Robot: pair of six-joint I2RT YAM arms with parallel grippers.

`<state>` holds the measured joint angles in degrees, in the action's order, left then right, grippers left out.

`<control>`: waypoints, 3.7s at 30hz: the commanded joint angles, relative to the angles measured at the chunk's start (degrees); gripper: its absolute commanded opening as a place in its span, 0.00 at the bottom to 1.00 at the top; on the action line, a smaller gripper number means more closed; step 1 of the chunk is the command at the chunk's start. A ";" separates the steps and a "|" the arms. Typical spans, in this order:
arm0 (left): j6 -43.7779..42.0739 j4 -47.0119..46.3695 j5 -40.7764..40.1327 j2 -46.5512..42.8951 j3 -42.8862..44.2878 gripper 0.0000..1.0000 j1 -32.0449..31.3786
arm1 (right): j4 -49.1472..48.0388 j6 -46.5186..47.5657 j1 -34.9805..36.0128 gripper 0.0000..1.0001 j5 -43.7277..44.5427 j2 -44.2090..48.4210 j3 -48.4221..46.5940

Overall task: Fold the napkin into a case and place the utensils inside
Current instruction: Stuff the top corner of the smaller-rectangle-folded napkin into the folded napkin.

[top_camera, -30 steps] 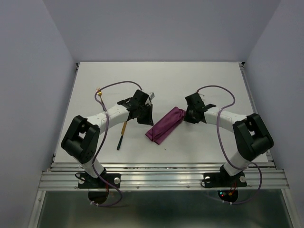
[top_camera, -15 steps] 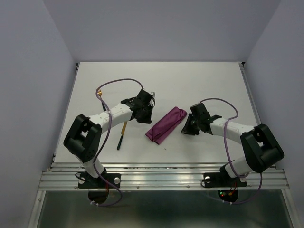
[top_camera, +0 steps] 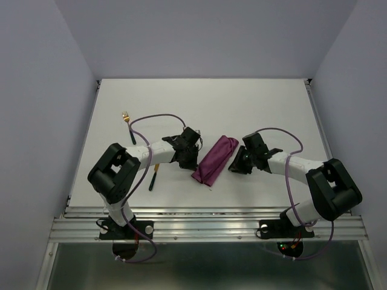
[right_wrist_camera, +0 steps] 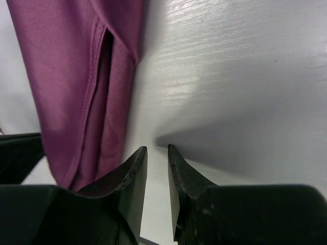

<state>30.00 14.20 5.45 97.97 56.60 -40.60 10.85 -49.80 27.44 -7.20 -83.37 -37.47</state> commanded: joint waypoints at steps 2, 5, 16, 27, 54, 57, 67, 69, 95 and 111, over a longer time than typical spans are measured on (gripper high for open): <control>2.70 -0.58 1.76 1.17 2.11 0.00 -3.70 | -2.77 -2.32 0.33 0.29 -1.41 0.58 1.44; 2.43 2.06 -2.19 -0.32 4.04 0.00 -3.70 | -3.03 -3.11 0.33 0.29 -1.41 1.81 2.40; -4.86 7.34 -7.22 -5.60 12.74 0.10 -9.76 | -5.40 -4.69 0.33 0.31 -4.66 5.33 6.36; -13.56 7.25 -6.86 -0.16 16.61 0.40 -17.49 | -5.31 -4.87 0.86 0.32 -4.05 4.98 6.45; -17.25 2.94 -14.94 8.46 18.37 0.45 -22.15 | -5.67 -5.13 0.86 0.34 -5.01 2.87 5.48; -17.69 1.46 -14.51 8.64 17.41 0.42 -22.15 | -5.67 -5.04 0.86 0.34 -5.01 3.13 5.57; -17.17 0.57 -16.53 10.48 16.62 0.31 -22.15 | -5.14 -5.13 0.86 0.34 -4.93 3.57 5.48; -17.25 0.57 -16.88 10.74 16.61 0.31 -22.15 | -4.96 -5.13 0.86 0.34 -4.84 3.66 5.48; -16.73 1.27 -21.71 6.97 15.47 0.50 -22.77 | -4.96 -5.04 0.86 0.34 -5.01 3.48 5.04; -17.87 1.27 -20.04 12.24 16.70 0.36 -22.86 | -7.42 -3.64 0.86 0.43 -7.74 4.09 5.04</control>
<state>12.71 15.57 -14.02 109.84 72.58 -63.05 4.99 -54.83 27.83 -13.56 -79.83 -31.75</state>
